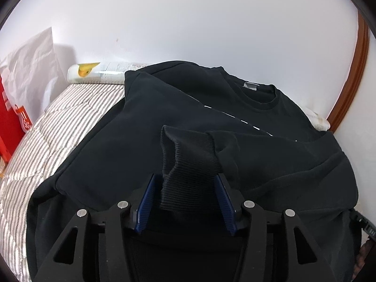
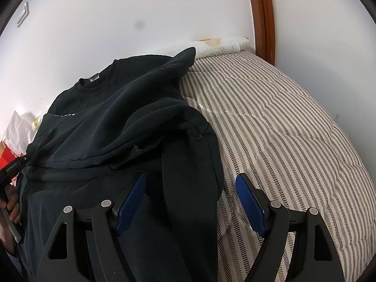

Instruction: Fold small clothes

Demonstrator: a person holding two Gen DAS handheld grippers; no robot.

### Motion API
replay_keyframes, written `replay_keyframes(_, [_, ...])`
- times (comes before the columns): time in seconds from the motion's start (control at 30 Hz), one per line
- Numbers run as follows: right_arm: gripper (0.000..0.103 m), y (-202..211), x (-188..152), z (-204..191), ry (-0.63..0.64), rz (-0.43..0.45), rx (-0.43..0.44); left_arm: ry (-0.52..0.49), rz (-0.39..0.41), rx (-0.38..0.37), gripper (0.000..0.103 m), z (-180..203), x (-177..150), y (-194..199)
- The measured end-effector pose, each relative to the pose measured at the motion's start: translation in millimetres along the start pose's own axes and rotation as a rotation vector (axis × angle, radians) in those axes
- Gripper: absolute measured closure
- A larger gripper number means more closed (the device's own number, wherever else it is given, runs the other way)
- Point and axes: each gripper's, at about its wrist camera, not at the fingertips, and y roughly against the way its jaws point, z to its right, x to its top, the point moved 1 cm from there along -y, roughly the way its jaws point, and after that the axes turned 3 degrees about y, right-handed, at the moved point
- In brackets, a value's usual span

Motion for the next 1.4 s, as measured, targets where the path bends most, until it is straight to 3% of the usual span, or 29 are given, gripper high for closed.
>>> replay_keyframes(0.2, [0.025, -0.1, -0.4, 0.8, 0.001, 0.001, 0.0, 0.054, -0.023, -0.04, 0.054, -8.7, 3.4, -7.3])
replay_keyframes(0.23, [0.025, -0.1, -0.5, 0.7, 0.001, 0.001, 0.0, 0.055, -0.02, -0.049, 0.058, -8.3, 3.9, -7.3])
replay_keyframes(0.37, [0.025, 0.9, -0.9, 1.0, 0.004, 0.004, -0.003, 0.042, 0.017, -0.063, 0.093, -7.0, 6.8, -2.3])
replay_keyframes(0.53, [0.026, 13.5, -1.1, 0.9, 0.009, 0.07, 0.018, 0.132, 0.11, -0.157, 0.094, -25.3, 18.1, 20.2])
replay_keyframes(0.63, [0.031, 29.2, 4.1, -3.2, 0.033, 0.104, -0.026, 0.16, 0.144, -0.181, 0.094, -33.0, 23.3, 32.7])
replay_keyframes(0.8, [0.047, 31.7, 20.2, -22.2, 0.031, 0.013, 0.042, 0.177, 0.186, -0.213, 0.094, -37.0, 28.1, 47.7])
replay_keyframes(0.87, [0.048, 23.8, 24.7, -34.6, 0.045, -0.017, 0.062, 0.178, 0.207, -0.219, 0.094, -37.7, 30.0, 56.0])
replay_keyframes(0.97, [0.058, 3.6, 29.2, -48.1, 0.06, -0.062, 0.041, 0.178, 0.24, -0.225, 0.094, -40.2, 33.2, 67.3])
replay_keyframes(1.1, [0.065, -19.1, 33.7, -46.8, -0.012, -0.086, 0.062, 0.188, 0.28, -0.224, 0.094, -46.8, 36.2, 76.8])
replay_keyframes(1.17, [0.076, -28.8, 36.5, -48.3, -0.028, -0.088, 0.069, 0.197, 0.287, -0.214, 0.094, -51.1, 37.1, 78.8])
replay_keyframes(1.2, [0.088, -29.7, 36.7, -49.9, -0.026, -0.079, 0.084, 0.202, 0.291, -0.205, 0.094, -53.1, 37.0, 79.1])
replay_keyframes(1.23, [0.093, -29.9, 37.8, -52.7, -0.019, -0.069, 0.096, 0.206, 0.294, -0.196, 0.094, -55.7, 36.9, 79.5])
replay_keyframes(1.33, [0.094, -17.0, 39.2, -54.3, -0.017, 0.001, 0.113, 0.214, 0.283, -0.163, 0.094, -63.6, 35.4, 77.0])
replay_keyframes(1.4, [0.094, -19.7, 36.0, -51.3, -0.025, -0.012, 0.092, 0.208, 0.252, -0.117, 0.094, -66.3, 34.0, 71.4])
